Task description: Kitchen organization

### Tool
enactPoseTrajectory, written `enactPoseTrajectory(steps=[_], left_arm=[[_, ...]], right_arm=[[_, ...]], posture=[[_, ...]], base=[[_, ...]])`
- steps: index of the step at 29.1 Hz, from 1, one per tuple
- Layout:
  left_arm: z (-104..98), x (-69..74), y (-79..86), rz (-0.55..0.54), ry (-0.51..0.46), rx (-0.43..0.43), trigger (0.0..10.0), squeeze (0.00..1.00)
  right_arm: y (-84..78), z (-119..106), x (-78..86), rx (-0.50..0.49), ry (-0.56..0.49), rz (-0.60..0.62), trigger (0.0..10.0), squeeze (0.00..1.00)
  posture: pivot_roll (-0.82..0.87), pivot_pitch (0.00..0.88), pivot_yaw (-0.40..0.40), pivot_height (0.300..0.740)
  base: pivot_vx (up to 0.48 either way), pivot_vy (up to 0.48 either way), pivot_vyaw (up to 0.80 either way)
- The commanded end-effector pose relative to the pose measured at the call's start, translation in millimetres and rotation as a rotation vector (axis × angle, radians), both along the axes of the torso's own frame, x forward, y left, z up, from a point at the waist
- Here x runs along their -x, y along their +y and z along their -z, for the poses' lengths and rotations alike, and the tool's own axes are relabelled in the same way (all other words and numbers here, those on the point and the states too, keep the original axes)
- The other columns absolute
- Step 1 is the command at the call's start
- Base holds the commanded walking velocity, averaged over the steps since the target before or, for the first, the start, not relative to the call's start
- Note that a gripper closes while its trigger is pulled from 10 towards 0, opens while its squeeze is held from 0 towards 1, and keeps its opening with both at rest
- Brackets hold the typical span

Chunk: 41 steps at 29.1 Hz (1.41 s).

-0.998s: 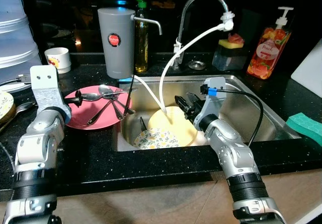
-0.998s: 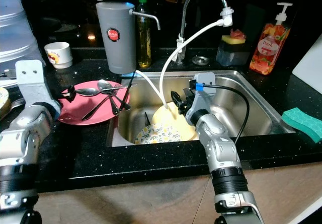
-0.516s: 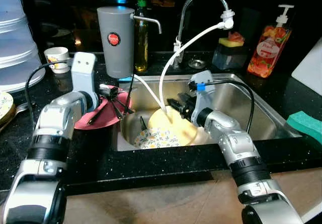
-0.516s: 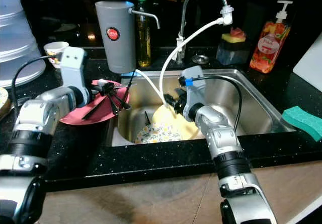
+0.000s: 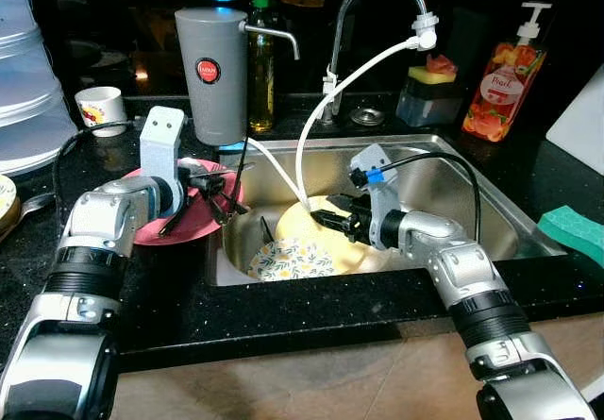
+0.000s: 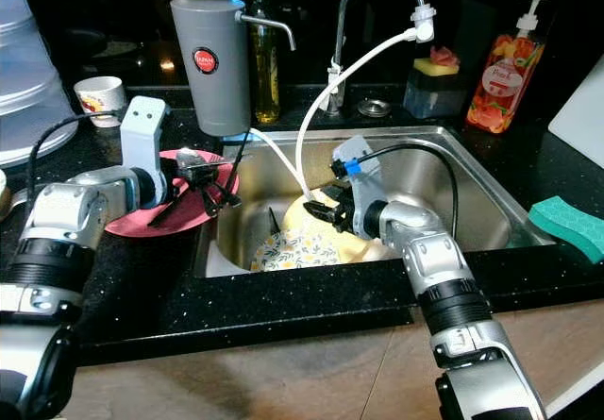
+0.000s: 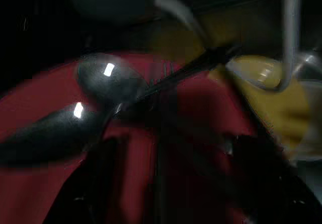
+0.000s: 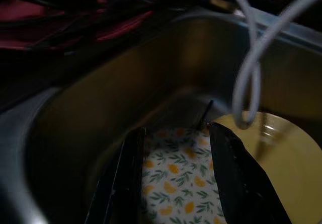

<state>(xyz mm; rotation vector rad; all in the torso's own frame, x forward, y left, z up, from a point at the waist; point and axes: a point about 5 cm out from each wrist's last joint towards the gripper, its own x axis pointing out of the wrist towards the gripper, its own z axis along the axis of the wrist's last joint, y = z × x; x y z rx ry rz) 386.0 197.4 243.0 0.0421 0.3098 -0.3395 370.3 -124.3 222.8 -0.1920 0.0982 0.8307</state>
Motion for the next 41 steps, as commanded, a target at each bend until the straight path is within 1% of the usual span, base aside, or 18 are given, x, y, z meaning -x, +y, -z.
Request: enactPoseTrajectory(steps=[1,5,8,11,12,17,18,19,20,22,23,24,25,26,28,31,36,41], left_arm=[[5,0.0,6.0,-0.021,0.045,-0.001,10.0,0.00],[14,-0.5,8.0,-0.029,0.083,0.018,10.0,0.00],[25,-0.3,3.1,0.024,0.137,0.055,10.0,0.00],[27,-0.6,2.2,0.033,0.137,0.045,10.0,0.00],[26,-1.0,1.9,0.049,0.131,0.007,10.0,0.00],[25,-1.7,2.6,0.058,0.124,-0.037,10.0,0.00],[26,-1.8,7.4,0.045,0.122,-0.140,9.3,0.00],[26,-1.8,7.4,0.045,0.122,-0.140,9.3,0.00],[26,-1.9,9.7,0.035,0.122,-0.177,8.3,0.00],[26,-2.1,11.2,0.030,0.122,-0.197,8.3,0.00],[26,-2.3,12.9,0.022,0.123,-0.215,5.0,0.00],[26,-2.4,15.7,0.008,0.122,-0.245,2.9,0.00],[26,-2.4,18.4,-0.004,0.124,-0.266,1.6,0.00],[27,-2.4,20.1,-0.012,0.126,-0.279,1.6,0.00],[28,-1.7,22.9,-0.022,0.133,-0.290,0.0,0.00],[28,-1.2,24.3,-0.024,0.137,-0.293,0.0,0.00],[27,0.6,35.5,-0.088,0.138,-0.297,0.0,0.00],[24,1.8,53.3,-0.175,0.127,-0.379,0.0,0.00]], right_arm=[[1.4,-2,2.5,0.013,0.007,-0.023,10.0,0.00],[3.4,0,5.7,0.021,0.020,-0.048,10.0,0.00],[4.9,2,7.8,0.028,0.031,-0.060,10.0,0.00],[5.3,2,8.1,0.028,0.033,-0.062,10.0,0.00],[5.6,1,9.0,0.022,0.040,-0.065,10.0,0.00],[6.5,1,10.8,0.001,0.055,-0.077,10.0,0.00],[6.9,1,13.3,-0.008,0.070,-0.103,10.0,0.00],[6.9,1,13.3,-0.008,0.070,-0.103,10.0,0.00],[6.9,1,13.9,-0.009,0.072,-0.109,10.0,0.00],[7.0,1,14.5,-0.008,0.074,-0.113,10.0,0.00],[7.1,0,14.8,-0.023,0.075,-0.114,10.0,0.00],[7.8,-2,15.1,-0.047,0.072,-0.118,10.0,0.00],[9.1,-5,16.1,-0.072,0.067,-0.130,10.0,0.00],[10.1,-7,16.9,-0.088,0.064,-0.138,10.0,0.00],[11.8,-11,18.3,-0.111,0.058,-0.152,10.0,0.00],[12.4,-12,18.9,-0.120,0.057,-0.157,10.0,0.00],[12.2,-20,19.3,-0.135,0.037,-0.175,10.0,0.00],[11.6,-26,17.6,-0.150,0.024,-0.175,10.0,0.00]], posture=[[0.05,0.030,-0.007,0.740],[0.05,0.030,-0.007,0.740],[0.05,0.030,-0.007,0.740],[0.05,0.030,-0.007,0.740],[0.04,0.029,-0.007,0.740],[0.04,0.029,-0.007,0.740],[0.04,0.030,-0.008,0.740],[0.04,0.030,-0.008,0.740],[0.04,0.030,-0.008,0.740],[0.04,0.030,-0.008,0.740],[0.05,0.031,-0.009,0.740],[0.05,0.033,-0.009,0.740],[0.05,0.033,-0.009,0.740],[0.05,0.033,-0.009,0.740],[0.05,0.033,-0.009,0.740],[0.05,0.033,-0.009,0.740],[0.05,0.042,-0.015,0.740],[0.05,0.048,-0.018,0.740]], base=[[0.000,0.000,0.00],[0.000,0.000,0.00],[0.000,0.000,0.00],[0.000,0.000,0.00],[0.000,0.000,0.00],[0.000,0.000,0.00],[0.000,0.000,0.00],[0.000,0.000,0.00],[0.000,0.000,0.00],[0.000,0.000,0.00],[0.000,0.000,0.00],[0.000,0.000,0.00],[0.000,0.000,0.00],[0.000,0.000,0.00],[0.000,0.000,0.00],[0.000,0.000,0.00],[0.000,0.000,0.00],[0.000,0.000,0.00]])
